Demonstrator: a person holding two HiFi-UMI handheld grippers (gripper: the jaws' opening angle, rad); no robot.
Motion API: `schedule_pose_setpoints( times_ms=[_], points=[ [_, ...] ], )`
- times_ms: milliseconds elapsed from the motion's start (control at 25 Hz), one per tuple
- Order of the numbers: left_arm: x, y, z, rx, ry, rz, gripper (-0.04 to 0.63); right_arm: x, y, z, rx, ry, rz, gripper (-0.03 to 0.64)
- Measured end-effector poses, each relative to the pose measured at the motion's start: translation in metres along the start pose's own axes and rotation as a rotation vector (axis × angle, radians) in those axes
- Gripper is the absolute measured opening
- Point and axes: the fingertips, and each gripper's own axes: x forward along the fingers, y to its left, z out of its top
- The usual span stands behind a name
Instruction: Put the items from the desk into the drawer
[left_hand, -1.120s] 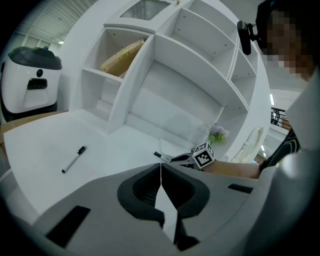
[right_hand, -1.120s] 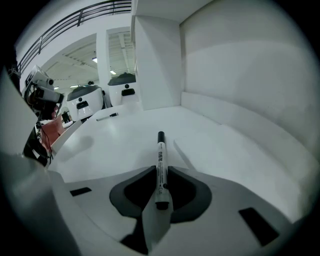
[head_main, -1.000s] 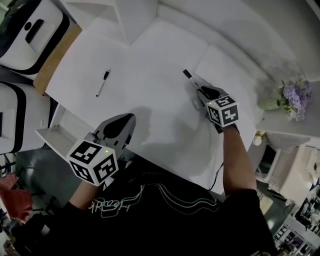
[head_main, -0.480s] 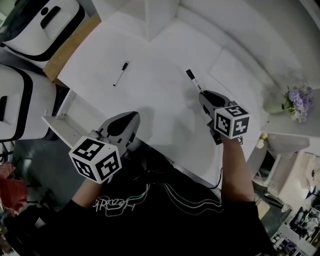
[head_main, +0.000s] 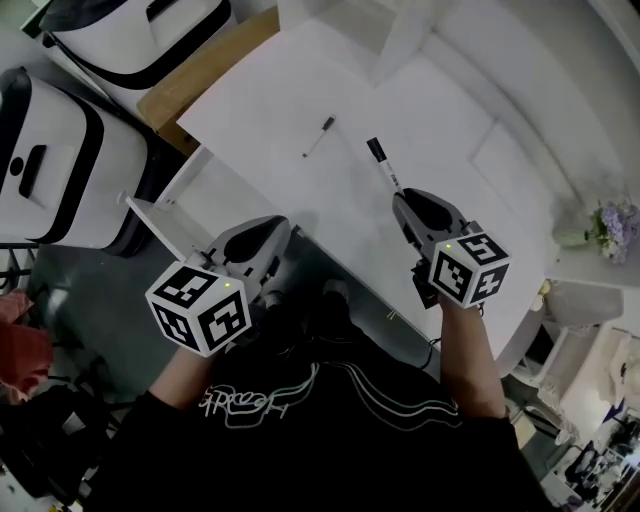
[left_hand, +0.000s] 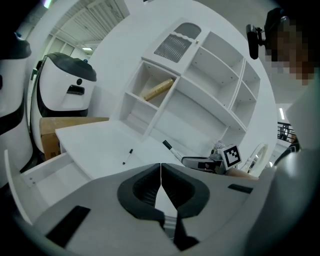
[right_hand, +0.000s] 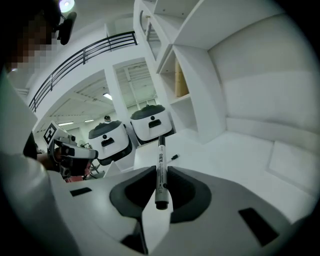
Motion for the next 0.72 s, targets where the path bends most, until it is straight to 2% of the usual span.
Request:
schedule_pose_setpoints(
  times_ms=[160,440,720],
  points=[
    [-0.045,0.040,0.002,-0.023,-0.032,0.045,0.023,0.040,0.064,-0.002,-0.037,0.024,0.066,0.087],
    [-0.122,0.115,-0.006,-0.114,-0.095,0.145,0.021,0.114,0.168,-0.014,-0.109,0.105,0.188,0.087],
    [-0.179,0.180,-0.028,-0.192,-0.116,0.238,0.021,0.197,0.240,-0.057,-0.148,0.224,0.290,0.087]
  ],
)
